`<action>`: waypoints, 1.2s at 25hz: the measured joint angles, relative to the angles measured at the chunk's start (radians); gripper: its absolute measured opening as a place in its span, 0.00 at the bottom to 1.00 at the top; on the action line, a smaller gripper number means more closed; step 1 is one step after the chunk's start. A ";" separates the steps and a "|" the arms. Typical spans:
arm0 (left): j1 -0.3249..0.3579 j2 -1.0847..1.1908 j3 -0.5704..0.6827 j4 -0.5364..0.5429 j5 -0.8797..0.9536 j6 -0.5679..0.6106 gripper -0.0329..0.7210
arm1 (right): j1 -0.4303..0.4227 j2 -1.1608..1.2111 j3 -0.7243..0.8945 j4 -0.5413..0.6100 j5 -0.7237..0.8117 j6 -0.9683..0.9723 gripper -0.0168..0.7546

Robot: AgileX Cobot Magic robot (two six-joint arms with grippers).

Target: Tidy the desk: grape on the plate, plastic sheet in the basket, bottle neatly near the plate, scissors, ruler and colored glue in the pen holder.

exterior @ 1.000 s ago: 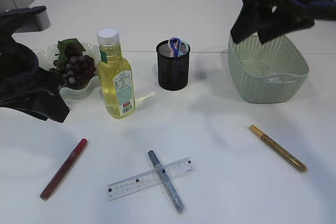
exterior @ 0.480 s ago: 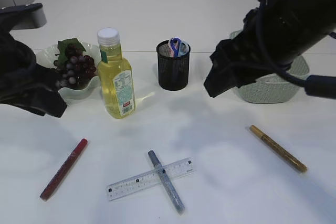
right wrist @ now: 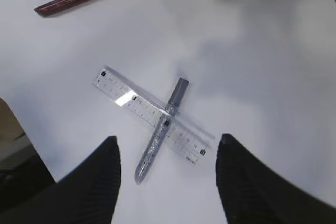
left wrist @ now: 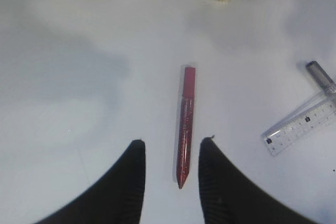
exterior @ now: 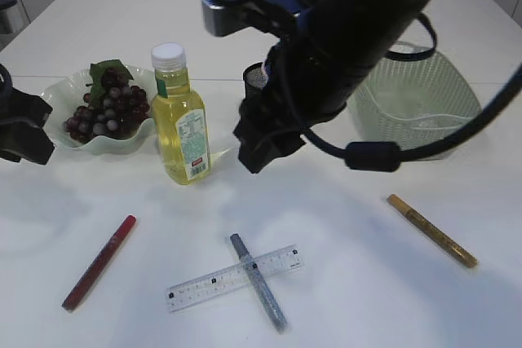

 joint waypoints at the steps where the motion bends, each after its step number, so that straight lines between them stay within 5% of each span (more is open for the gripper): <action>1: 0.000 0.000 0.000 0.000 0.000 0.000 0.37 | 0.012 0.027 -0.029 -0.002 0.011 -0.030 0.62; 8: 0.000 0.000 0.000 -0.030 0.002 0.000 0.36 | 0.087 0.143 -0.092 -0.046 0.020 -0.316 0.62; 30: 0.000 0.000 0.000 -0.100 -0.014 0.000 0.36 | 0.158 0.395 -0.095 -0.128 0.028 -0.544 0.62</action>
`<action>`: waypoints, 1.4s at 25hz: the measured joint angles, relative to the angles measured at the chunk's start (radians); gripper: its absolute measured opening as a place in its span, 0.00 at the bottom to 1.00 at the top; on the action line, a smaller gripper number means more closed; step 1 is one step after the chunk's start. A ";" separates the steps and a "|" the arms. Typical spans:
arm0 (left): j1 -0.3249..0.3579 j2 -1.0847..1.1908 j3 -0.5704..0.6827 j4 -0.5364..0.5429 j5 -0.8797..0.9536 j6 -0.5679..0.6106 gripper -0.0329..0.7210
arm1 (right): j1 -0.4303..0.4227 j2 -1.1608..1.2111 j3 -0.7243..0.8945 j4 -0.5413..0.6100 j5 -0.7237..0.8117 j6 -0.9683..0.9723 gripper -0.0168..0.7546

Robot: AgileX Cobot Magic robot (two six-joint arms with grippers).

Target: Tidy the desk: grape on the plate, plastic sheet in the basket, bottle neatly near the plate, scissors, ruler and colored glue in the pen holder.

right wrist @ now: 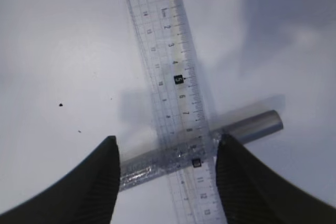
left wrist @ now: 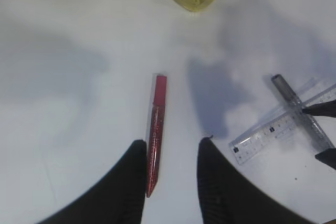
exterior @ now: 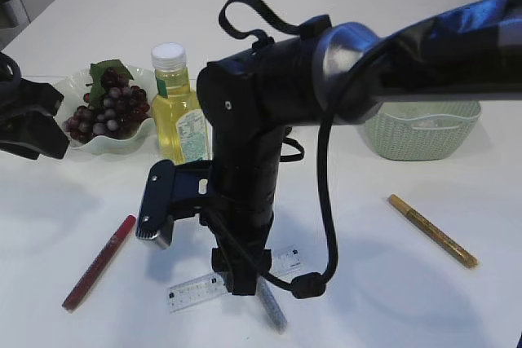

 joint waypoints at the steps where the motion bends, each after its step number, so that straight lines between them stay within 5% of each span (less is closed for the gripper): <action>1: 0.000 0.000 0.000 0.000 -0.002 0.000 0.36 | 0.002 0.012 0.000 -0.004 -0.008 0.000 0.62; 35: 0.000 0.000 0.000 0.000 -0.015 0.000 0.36 | 0.018 0.124 -0.046 -0.027 -0.045 -0.004 0.62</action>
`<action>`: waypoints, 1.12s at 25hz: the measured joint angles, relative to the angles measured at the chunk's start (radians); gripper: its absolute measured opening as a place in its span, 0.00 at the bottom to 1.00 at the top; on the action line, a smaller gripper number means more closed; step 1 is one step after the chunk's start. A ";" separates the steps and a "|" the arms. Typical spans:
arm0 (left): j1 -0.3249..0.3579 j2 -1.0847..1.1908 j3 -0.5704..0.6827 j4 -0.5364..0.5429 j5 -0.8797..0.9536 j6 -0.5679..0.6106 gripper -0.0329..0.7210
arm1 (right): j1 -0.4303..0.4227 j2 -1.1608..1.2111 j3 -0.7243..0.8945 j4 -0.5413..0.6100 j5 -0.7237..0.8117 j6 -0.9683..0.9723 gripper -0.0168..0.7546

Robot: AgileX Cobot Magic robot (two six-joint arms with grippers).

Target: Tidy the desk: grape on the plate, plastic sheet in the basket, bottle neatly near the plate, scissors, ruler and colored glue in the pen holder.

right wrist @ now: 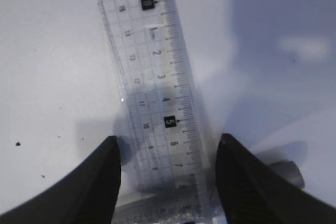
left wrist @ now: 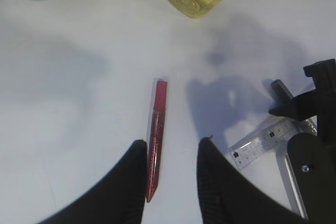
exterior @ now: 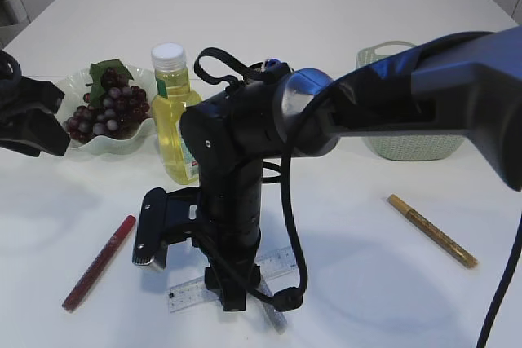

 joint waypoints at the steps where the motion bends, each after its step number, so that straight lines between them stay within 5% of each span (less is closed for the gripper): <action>1: 0.000 0.000 0.000 0.000 0.000 0.000 0.36 | 0.000 0.000 0.000 0.000 0.000 0.000 0.62; 14: 0.000 0.000 0.000 0.000 -0.002 0.000 0.36 | 0.002 0.009 -0.006 -0.010 0.008 0.000 0.43; 28: 0.000 0.000 0.000 0.000 -0.002 0.000 0.36 | 0.002 0.007 -0.008 -0.012 0.012 0.000 0.41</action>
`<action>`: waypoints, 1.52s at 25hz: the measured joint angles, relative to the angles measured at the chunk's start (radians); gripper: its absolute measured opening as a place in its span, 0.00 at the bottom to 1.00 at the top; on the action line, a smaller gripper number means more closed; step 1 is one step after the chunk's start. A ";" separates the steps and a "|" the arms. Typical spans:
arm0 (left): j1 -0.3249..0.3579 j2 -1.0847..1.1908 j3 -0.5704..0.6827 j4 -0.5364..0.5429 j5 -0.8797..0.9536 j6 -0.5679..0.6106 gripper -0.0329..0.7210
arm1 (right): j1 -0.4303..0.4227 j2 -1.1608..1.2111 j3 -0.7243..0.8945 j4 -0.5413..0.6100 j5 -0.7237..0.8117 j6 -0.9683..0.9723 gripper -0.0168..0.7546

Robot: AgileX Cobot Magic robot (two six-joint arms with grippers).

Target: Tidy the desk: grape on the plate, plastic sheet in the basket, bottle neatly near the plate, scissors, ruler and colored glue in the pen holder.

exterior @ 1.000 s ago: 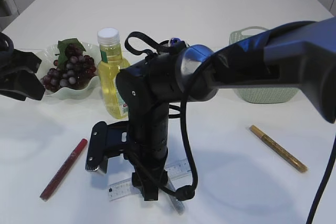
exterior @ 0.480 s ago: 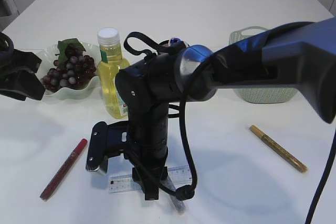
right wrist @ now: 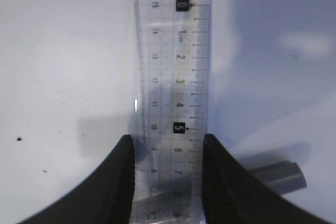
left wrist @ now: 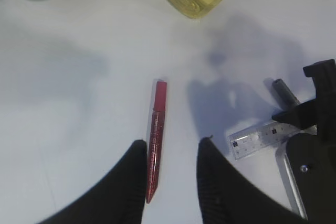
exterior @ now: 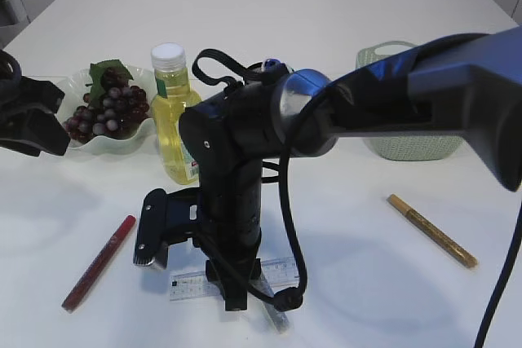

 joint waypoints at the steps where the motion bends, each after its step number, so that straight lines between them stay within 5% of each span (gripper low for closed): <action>1: 0.000 0.000 0.000 0.000 0.000 0.000 0.36 | 0.000 -0.005 0.000 0.005 0.004 0.000 0.41; 9: 0.000 0.000 0.000 0.000 0.000 0.000 0.36 | -0.063 -0.110 0.000 0.154 0.008 -0.004 0.41; 16: 0.000 0.000 0.000 0.000 0.000 0.000 0.36 | -0.206 -0.205 0.000 0.328 0.002 -0.091 0.41; 29: 0.000 0.000 0.000 0.000 0.000 0.000 0.36 | -0.523 -0.226 0.000 1.082 -0.091 -0.582 0.41; 38: 0.000 0.000 0.000 -0.005 0.000 0.000 0.36 | -0.592 -0.155 0.000 1.653 -0.143 -1.062 0.41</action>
